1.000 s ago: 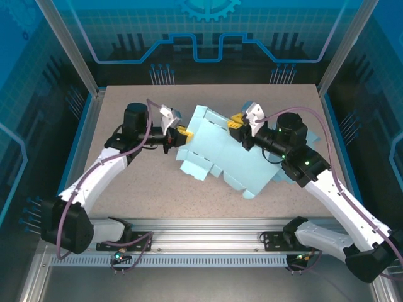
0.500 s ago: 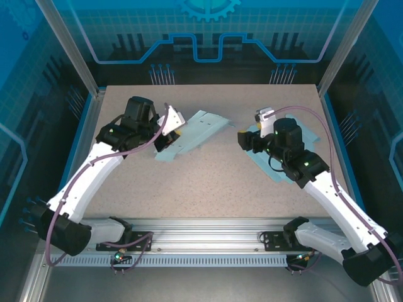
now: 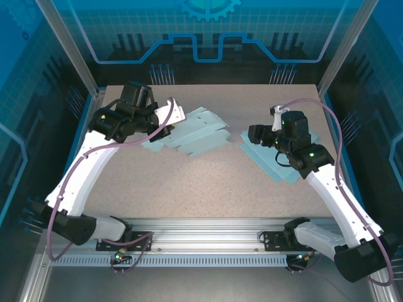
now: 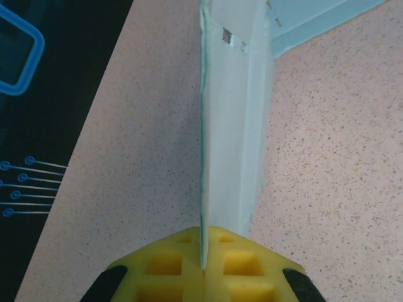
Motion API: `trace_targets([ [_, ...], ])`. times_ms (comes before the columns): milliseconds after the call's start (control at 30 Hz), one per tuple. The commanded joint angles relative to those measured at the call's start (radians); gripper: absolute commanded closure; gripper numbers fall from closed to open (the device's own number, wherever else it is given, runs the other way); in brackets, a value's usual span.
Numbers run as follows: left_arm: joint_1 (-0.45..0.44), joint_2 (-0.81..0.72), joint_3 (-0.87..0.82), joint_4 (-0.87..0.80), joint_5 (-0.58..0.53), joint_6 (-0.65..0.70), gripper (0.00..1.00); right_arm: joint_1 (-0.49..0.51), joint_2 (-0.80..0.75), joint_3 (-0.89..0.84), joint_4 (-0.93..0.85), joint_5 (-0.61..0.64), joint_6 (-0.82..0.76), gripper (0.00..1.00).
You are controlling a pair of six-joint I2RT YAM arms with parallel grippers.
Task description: Fold the paper box
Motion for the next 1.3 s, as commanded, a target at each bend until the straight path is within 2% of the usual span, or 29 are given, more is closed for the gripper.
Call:
trace_targets([
  [0, -0.011, -0.090, 0.037, -0.070, 0.119, 0.053, 1.00, -0.016, -0.006, 0.036, -0.022, -0.019, 0.016, 0.09],
  [67, -0.013, -0.119, 0.035, -0.109, 0.161, 0.060, 1.00, -0.018, -0.004, 0.043, -0.028, -0.017, 0.015, 0.00],
  [200, -0.013, -0.162, 0.011, -0.208, 0.211, 0.097, 1.00, -0.018, -0.004, 0.061, -0.045, -0.018, 0.020, 0.00],
  [367, -0.013, -0.156, 0.020, -0.291, 0.211, 0.115, 1.00, -0.021, 0.022, 0.121, -0.087, -0.027, 0.022, 0.00],
  [500, -0.013, -0.084, 0.041, -0.307, 0.208, 0.135, 1.00, -0.021, 0.049, 0.144, -0.089, -0.052, 0.031, 0.00],
  [700, -0.013, 0.156, 0.110, -0.280, 0.164, 0.121, 1.00, -0.021, 0.091, 0.131, -0.079, -0.073, 0.041, 0.00],
  [800, -0.013, 0.267, 0.132, -0.176, 0.105, 0.083, 1.00, -0.021, 0.112, 0.130, -0.084, -0.083, 0.044, 0.00],
  [900, -0.018, 0.316, 0.094, 0.026, 0.023, 0.033, 1.00, -0.022, 0.133, 0.126, -0.085, -0.095, 0.050, 0.00],
  [1067, -0.065, 0.317, -0.062, 0.335, -0.155, 0.025, 1.00, -0.023, 0.166, 0.105, -0.062, -0.118, 0.077, 0.00],
  [1167, -0.099, 0.304, -0.174, 0.514, -0.266, 0.025, 1.00, -0.022, 0.177, 0.086, 0.000, -0.198, 0.089, 0.00],
  [1267, -0.131, 0.270, -0.287, 0.686, -0.323, 0.025, 1.00, -0.024, 0.190, 0.085, 0.065, -0.282, 0.138, 0.03],
])
